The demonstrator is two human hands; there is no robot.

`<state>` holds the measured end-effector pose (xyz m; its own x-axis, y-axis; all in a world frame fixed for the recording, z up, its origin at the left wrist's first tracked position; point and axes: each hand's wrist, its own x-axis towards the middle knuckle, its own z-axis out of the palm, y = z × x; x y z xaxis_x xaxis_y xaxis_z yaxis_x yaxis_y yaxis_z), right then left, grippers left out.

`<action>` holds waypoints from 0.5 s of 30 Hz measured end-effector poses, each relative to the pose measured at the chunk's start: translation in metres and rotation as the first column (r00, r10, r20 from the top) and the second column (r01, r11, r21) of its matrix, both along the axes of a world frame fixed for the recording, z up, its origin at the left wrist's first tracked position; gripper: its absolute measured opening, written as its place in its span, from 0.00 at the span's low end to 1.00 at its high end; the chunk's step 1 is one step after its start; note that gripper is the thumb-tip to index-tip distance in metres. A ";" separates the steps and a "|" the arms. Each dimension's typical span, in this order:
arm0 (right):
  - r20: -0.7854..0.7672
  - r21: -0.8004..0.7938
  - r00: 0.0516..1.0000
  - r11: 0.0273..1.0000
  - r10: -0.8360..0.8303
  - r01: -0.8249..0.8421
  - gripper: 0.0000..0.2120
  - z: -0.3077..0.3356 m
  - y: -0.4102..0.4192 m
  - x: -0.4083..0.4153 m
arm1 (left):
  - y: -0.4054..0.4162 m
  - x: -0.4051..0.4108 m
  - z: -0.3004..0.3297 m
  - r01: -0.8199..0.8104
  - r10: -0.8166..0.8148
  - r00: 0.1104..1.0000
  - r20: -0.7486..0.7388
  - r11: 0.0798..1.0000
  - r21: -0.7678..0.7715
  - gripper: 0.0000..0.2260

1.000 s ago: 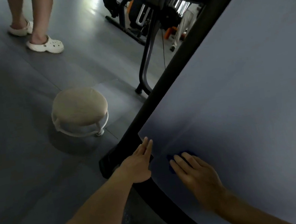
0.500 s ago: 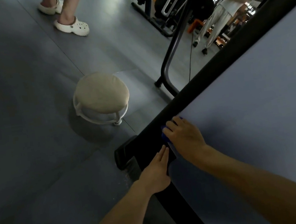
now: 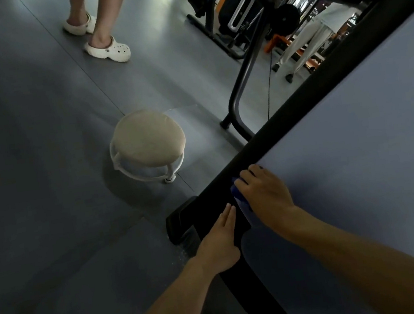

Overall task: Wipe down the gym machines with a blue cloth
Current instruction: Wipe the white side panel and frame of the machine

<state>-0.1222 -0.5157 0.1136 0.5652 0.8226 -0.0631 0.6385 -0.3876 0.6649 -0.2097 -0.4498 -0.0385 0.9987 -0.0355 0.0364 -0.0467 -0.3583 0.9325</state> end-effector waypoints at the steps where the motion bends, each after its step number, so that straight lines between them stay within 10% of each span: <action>1: 0.005 -0.007 0.999 0.999 0.035 -0.035 0.20 0.007 -0.015 -0.010 | -0.003 0.001 0.003 -0.007 0.007 1.000 0.012 1.000 0.002 0.42; 8: 0.022 -0.051 0.997 0.996 0.072 -0.070 0.32 0.036 -0.116 -0.067 | -0.033 0.009 0.007 -0.014 0.008 0.991 0.135 0.999 0.042 0.43; 15: 0.068 0.087 0.993 0.992 -0.097 0.091 0.32 0.038 -0.004 -0.007 | -0.024 0.005 0.029 -0.003 0.003 0.996 0.091 1.000 -0.005 0.42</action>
